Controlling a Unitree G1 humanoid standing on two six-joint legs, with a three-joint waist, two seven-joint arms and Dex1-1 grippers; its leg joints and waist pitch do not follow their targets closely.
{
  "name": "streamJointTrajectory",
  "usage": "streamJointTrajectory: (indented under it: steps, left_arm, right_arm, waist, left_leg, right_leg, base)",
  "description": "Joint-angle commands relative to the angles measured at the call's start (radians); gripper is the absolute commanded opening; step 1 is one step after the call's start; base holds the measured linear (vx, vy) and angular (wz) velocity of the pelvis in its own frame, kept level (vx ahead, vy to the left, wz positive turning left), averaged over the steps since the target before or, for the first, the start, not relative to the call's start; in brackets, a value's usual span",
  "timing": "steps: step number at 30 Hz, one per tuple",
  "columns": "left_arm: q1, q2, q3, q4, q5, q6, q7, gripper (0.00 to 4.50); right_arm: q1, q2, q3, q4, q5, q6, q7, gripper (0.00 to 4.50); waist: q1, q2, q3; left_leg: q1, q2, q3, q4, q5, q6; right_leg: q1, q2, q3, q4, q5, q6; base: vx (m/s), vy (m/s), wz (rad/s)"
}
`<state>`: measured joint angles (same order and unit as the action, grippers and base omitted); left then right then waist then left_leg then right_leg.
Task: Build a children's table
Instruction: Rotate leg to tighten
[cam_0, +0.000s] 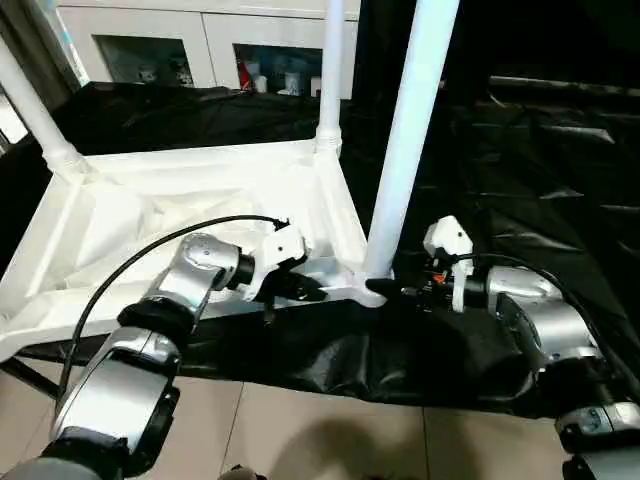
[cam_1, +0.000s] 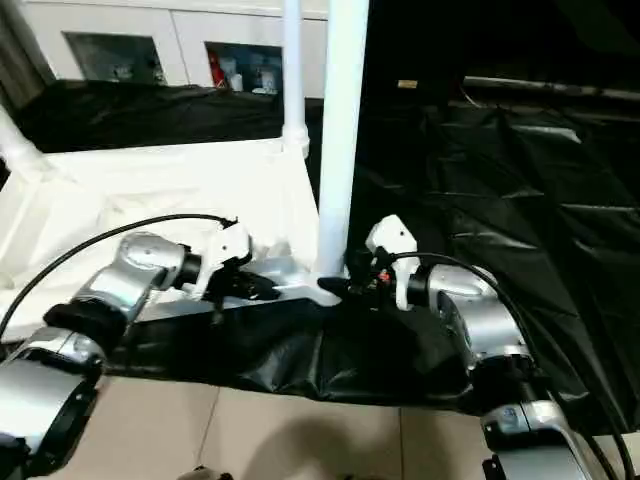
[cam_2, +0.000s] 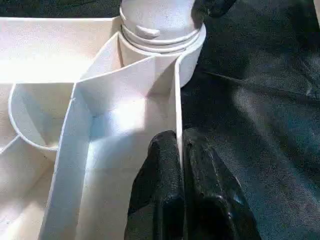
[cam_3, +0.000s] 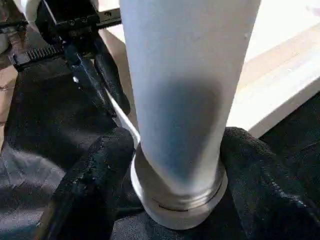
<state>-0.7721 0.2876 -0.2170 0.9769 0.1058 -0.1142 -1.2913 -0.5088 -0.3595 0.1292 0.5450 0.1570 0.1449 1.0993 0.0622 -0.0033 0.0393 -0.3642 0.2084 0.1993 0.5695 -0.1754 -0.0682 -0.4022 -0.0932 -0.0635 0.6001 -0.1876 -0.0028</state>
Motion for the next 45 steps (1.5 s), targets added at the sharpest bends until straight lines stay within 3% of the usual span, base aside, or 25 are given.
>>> streamJointTrajectory:
  steps: [1, 2, 5, 11, 14, 16, 17, 18, 19, 21, 22, 23, 28, 30, 31, 32, 35, 36, 39, 40, 41, 44, 45]
  left_arm:
    - [0.035, -0.013, 0.0, 0.001, -0.028, 0.008, -0.01, 0.0]
    - [0.035, -0.013, 0.0, 0.001, -0.028, 0.008, -0.01, 0.0]
    - [0.047, -0.01, 0.001, -0.017, -0.029, 0.013, -0.006, 0.0]
    - [0.054, -0.018, 0.003, -0.026, -0.016, 0.024, 0.045, 0.0]
    - [0.035, -0.043, 0.01, 0.008, 0.011, 0.053, 0.163, 0.0]
    - [0.02, -0.073, 0.025, 0.024, 0.009, 0.076, 0.237, 0.0]
    - [0.011, -0.099, 0.031, 0.032, 0.009, 0.091, 0.283, 0.0]
    - [0.004, -0.122, 0.035, 0.039, 0.01, 0.101, 0.322, 0.0]
    - [0.001, -0.135, 0.036, 0.041, 0.011, 0.107, 0.343, 0.0]
    - [-0.006, -0.168, 0.034, 0.048, 0.013, 0.12, 0.377, 0.0]
    - [-0.015, -0.21, 0.032, 0.059, 0.018, 0.131, 0.427, 0.0]
    - [-0.021, -0.245, 0.03, 0.066, 0.021, 0.137, 0.458, 0.0]
    - [-0.023, -0.326, 0.006, 0.065, 0.023, 0.145, 0.461, 0.0]
    - [-0.026, -0.338, 0.002, 0.066, 0.027, 0.15, 0.468, 0.0]
    - [-0.029, -0.336, 0.001, 0.068, 0.03, 0.149, 0.469, 0.0]
    - [-0.029, -0.329, 0.002, 0.068, 0.031, 0.147, 0.469, 0.0]
    - [-0.026, -0.284, -0.002, 0.069, 0.039, 0.129, 0.446, 0.0]
    - [-0.026, -0.281, -0.003, 0.068, 0.039, 0.127, 0.443, 0.0]
    - [-0.019, -0.216, 0.0, 0.059, 0.04, 0.111, 0.377, 0.0]
    - [-0.017, -0.191, 0.0, 0.056, 0.038, 0.104, 0.345, 0.0]
    - [-0.015, -0.175, -0.002, 0.055, 0.039, 0.099, 0.323, 0.0]
    - [-0.01, -0.144, -0.008, 0.05, 0.038, 0.072, 0.266, 0.0]
    - [-0.008, -0.125, -0.012, 0.044, 0.036, 0.07, 0.232, 0.0]
  right_arm:
    - [-0.005, 0.02, 0.038, 0.022, -0.007, 0.001, 0.04, 2.63]
    - [-0.005, 0.02, 0.038, 0.022, -0.007, 0.001, 0.04, 2.57]
    - [-0.003, 0.026, 0.046, 0.02, -0.006, 0.003, 0.051, 2.33]
    - [0.018, 0.03, 0.05, 0.019, -0.006, 0.003, 0.047, 2.09]
    - [0.039, 0.051, 0.022, 0.023, -0.012, 0.02, -0.042, 2.07]
    - [0.043, 0.091, -0.018, 0.054, -0.026, 0.021, -0.185, 2.06]
    - [0.048, 0.129, -0.05, 0.073, -0.03, 0.032, -0.297, 2.06]
    - [0.052, 0.159, -0.073, 0.088, -0.033, 0.037, -0.384, 2.05]
    - [0.054, 0.176, -0.086, 0.095, -0.034, 0.041, -0.431, 2.04]
    - [0.056, 0.217, -0.115, 0.116, -0.034, 0.051, -0.538, 2.04]
    - [0.053, 0.265, -0.145, 0.141, -0.032, 0.061, -0.656, 2.04]
    - [0.046, 0.305, -0.163, 0.16, -0.027, 0.066, -0.727, 2.04]
    - [0.006, 0.389, -0.174, 0.184, -0.029, 0.042, -0.823, 2.04]
    - [-0.006, 0.402, -0.155, 0.185, -0.048, 0.008, -0.816, 2.04]
    - [-0.009, 0.405, -0.148, 0.183, -0.049, -0.001, -0.802, 2.6]
    - [-0.009, 0.404, -0.143, 0.18, -0.052, -0.007, -0.789, 2.74]
    - [-0.013, 0.378, -0.13, 0.174, -0.056, -0.02, -0.727, 2.74]
    - [-0.013, 0.375, -0.128, 0.173, -0.056, -0.02, -0.721, 3.0]
    - [-0.009, 0.312, -0.107, 0.141, -0.043, -0.01, -0.583, 3.0]
    - [-0.006, 0.279, -0.102, 0.123, -0.034, -0.007, -0.524, 3.0]
    - [-0.004, 0.256, -0.098, 0.111, -0.029, -0.008, -0.481, 3.0]
    - [0.004, 0.206, -0.088, 0.081, -0.019, -0.005, -0.395, 3.0]
    - [0.014, 0.173, -0.078, 0.057, -0.012, -0.006, -0.332, 3.0]
  waist:
    - [0.011, -0.027, -0.053]
    - [0.012, -0.025, -0.052]
    - [0.011, -0.032, -0.054]
    - [0.012, -0.026, -0.055]
    - [0.011, -0.02, -0.052]
    - [0.006, -0.018, -0.047]
    - [0.002, -0.018, -0.046]
    - [0.001, -0.011, -0.045]
    - [-0.01, -0.018, -0.045]
    - [-0.014, -0.015, -0.044]
    - [-0.016, -0.016, -0.042]
    - [-0.02, -0.007, -0.04]
    - [-0.036, 0.0, -0.042]
    - [-0.036, -0.003, -0.041]
    - [-0.035, -0.006, -0.042]
    - [-0.035, -0.005, -0.043]
    - [-0.031, -0.013, -0.043]
    - [-0.03, -0.011, -0.042]
    - [-0.027, -0.009, -0.045]
    - [-0.025, -0.01, -0.046]
    - [-0.022, -0.006, -0.047]
    - [-0.019, -0.008, -0.05]
    - [-0.017, -0.002, -0.053]
  left_leg:
    - [0.006, 0.028, -0.008, -0.057, -0.198, 0.07]
    - [0.006, 0.028, -0.009, -0.058, -0.196, 0.067]
    - [0.004, 0.028, -0.008, -0.057, -0.175, 0.072]
    - [0.006, 0.026, -0.006, -0.055, -0.171, 0.076]
    - [0.007, 0.026, -0.006, -0.057, -0.189, 0.069]
    - [0.015, 0.023, -0.012, -0.064, -0.266, 0.034]
    - [0.013, 0.022, -0.012, -0.066, -0.273, 0.022]
    - [0.017, 0.022, -0.015, -0.069, -0.292, 0.01]
    - [0.017, 0.02, -0.021, -0.074, -0.324, -0.009]
    - [0.019, 0.02, -0.021, -0.075, -0.339, -0.009]
    - [0.025, 0.018, -0.019, -0.074, -0.361, -0.008]
    - [0.033, 0.016, -0.021, -0.073, -0.398, -0.013]
    - [0.035, 0.013, -0.031, -0.08, -0.455, -0.005]
    - [0.033, 0.014, -0.031, -0.081, -0.464, -0.002]
    - [0.032, 0.014, -0.032, -0.081, -0.464, 0.002]
    - [0.031, 0.014, -0.032, -0.083, -0.457, 0.006]
    - [0.027, 0.017, -0.029, -0.085, -0.436, 0.017]
    - [0.027, 0.017, -0.03, -0.085, -0.437, 0.018]
    - [0.023, 0.018, -0.026, -0.085, -0.41, 0.028]
    - [0.017, 0.017, -0.024, -0.085, -0.38, 0.039]
    - [0.017, 0.017, -0.024, -0.084, -0.371, 0.041]
    - [0.017, 0.019, -0.019, -0.08, -0.342, 0.048]
    - [0.016, 0.021, -0.019, -0.078, -0.316, 0.047]
  right_leg:
    - [0.047, -0.056, 0.036, -0.071, -0.248, -0.218]
    - [0.046, -0.055, 0.036, -0.07, -0.242, -0.218]
    - [0.048, -0.052, 0.037, -0.063, -0.177, -0.227]
    - [0.048, -0.051, 0.037, -0.063, -0.162, -0.235]
    - [0.046, -0.049, 0.037, -0.068, -0.176, -0.234]
    - [0.043, -0.054, 0.039, -0.083, -0.315, -0.201]
    - [0.042, -0.054, 0.04, -0.086, -0.339, -0.19]
    - [0.037, -0.055, 0.04, -0.088, -0.369, -0.184]
    - [0.04, -0.052, 0.036, -0.095, -0.434, -0.155]
    - [0.036, -0.052, 0.036, -0.101, -0.45, -0.147]
    - [0.029, -0.051, 0.037, -0.108, -0.477, -0.14]
    - [0.021, -0.05, 0.036, -0.117, -0.517, -0.13]
    - [0.024, -0.05, 0.023, -0.132, -0.567, -0.095]
    - [0.022, -0.05, 0.022, -0.135, -0.572, -0.088]
    - [0.023, -0.051, 0.022, -0.135, -0.575, -0.085]
    - [0.024, -0.051, 0.024, -0.134, -0.561, -0.087]
    - [0.025, -0.052, 0.028, -0.129, -0.516, -0.103]
    - [0.026, -0.053, 0.028, -0.129, -0.514, -0.105]
    - [0.03, -0.054, 0.033, -0.124, -0.463, -0.12]
    - [0.039, -0.053, 0.033, -0.119, -0.424, -0.134]
    - [0.04, -0.054, 0.033, -0.118, -0.412, -0.138]
    - [0.039, -0.053, 0.037, -0.112, -0.369, -0.16]
    - [0.042, -0.054, 0.037, -0.104, -0.329, -0.177]
  base:
    - [0.0, 0.0, 0.0]
    - [0.0, 0.0, 0.0]
    - [0.0, 0.0, 0.0]
    - [0.0, 0.0, 0.0]
    - [0.0, 0.0, 0.0]
    - [0.0, 0.0, 0.0]
    - [0.0, 0.0, 0.0]
    - [0.0, 0.0, 0.0]
    - [0.0, 0.0, 0.0]
    - [0.0, 0.0, 0.0]
    - [0.0, 0.0, 0.0]
    - [0.0, 0.0, 0.0]
    - [0.0, 0.0, 0.0]
    - [0.0, 0.0, 0.0]
    - [0.0, 0.0, 0.0]
    - [0.0, 0.0, 0.0]
    - [0.0, 0.0, 0.0]
    - [0.0, 0.0, 0.0]
    - [0.0, 0.0, 0.0]
    - [0.0, 0.0, 0.0]
    - [0.0, 0.0, 0.0]
    - [0.0, 0.0, 0.0]
    - [0.0, 0.0, 0.0]
